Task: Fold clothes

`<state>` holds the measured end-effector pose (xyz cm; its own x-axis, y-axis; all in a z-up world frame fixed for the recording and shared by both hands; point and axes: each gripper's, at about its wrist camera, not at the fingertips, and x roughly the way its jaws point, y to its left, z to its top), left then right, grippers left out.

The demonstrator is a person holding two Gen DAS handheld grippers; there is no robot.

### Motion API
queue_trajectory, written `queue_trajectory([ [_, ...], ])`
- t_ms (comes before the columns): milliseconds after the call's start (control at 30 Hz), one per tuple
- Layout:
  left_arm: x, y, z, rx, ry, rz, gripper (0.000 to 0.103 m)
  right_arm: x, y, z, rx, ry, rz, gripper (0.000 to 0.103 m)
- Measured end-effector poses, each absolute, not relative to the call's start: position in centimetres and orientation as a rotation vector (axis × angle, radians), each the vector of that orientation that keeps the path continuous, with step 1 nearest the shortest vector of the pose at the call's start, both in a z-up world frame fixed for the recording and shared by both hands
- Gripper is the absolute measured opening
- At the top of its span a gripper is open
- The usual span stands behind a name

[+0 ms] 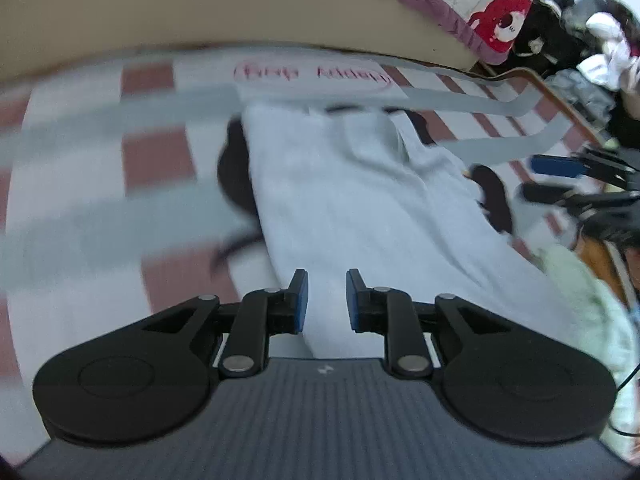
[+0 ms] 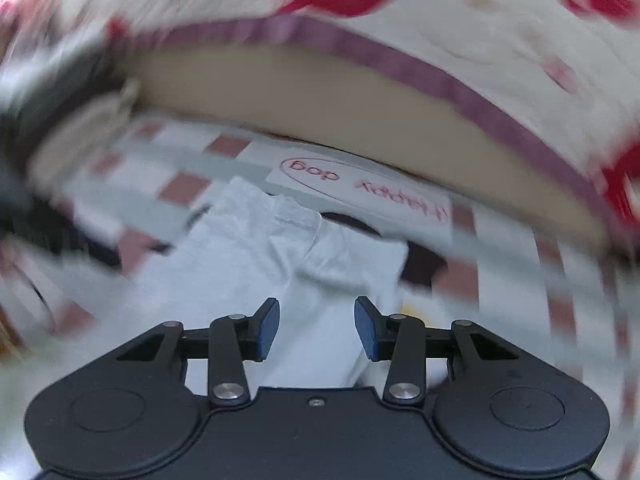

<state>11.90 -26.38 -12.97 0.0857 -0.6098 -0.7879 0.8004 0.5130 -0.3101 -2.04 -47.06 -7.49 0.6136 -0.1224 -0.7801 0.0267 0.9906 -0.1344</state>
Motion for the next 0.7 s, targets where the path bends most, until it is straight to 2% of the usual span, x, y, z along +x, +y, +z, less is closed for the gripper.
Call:
queue_trajectory([
  [167,14.9,-31.7,-14.5,0.293,0.989,-1.045,0.02,4.2,-47.9,-14.3,-0.414,1.008,-0.017,0.045],
  [267,15.6,-32.9,-15.6,0.315,0.952,-1.022,0.02,5.4,-48.7,-16.2,-0.465,1.027,0.003,0.045],
  [367,16.1,-32.7,-16.3,0.307,0.947,-1.021,0.02,5.8,-50.2,-15.9,-0.347,0.963,0.007,0.045],
  [400,16.3,-32.6,-16.6,0.305,0.945,-1.021,0.02,6.2,-51.0,-15.8,-0.274,0.956,0.005,0.041],
  [433,16.5,-32.5,-16.9,0.303,0.943,-1.02,0.02,6.5,-51.8,-15.7,-0.201,0.948,0.002,0.027],
  [467,16.6,-32.4,-17.1,0.3,0.941,-1.02,0.02,6.8,-52.6,-15.7,-0.128,0.939,-0.001,0.003],
  [600,17.2,-31.4,-17.3,0.283,0.926,-1.005,0.02,6.0,-56.5,-14.2,0.188,0.841,-0.078,0.002],
  [700,17.9,-31.0,-18.3,0.258,0.964,-0.988,0.02,5.1,-59.2,-14.4,0.35,0.836,-0.165,0.002],
])
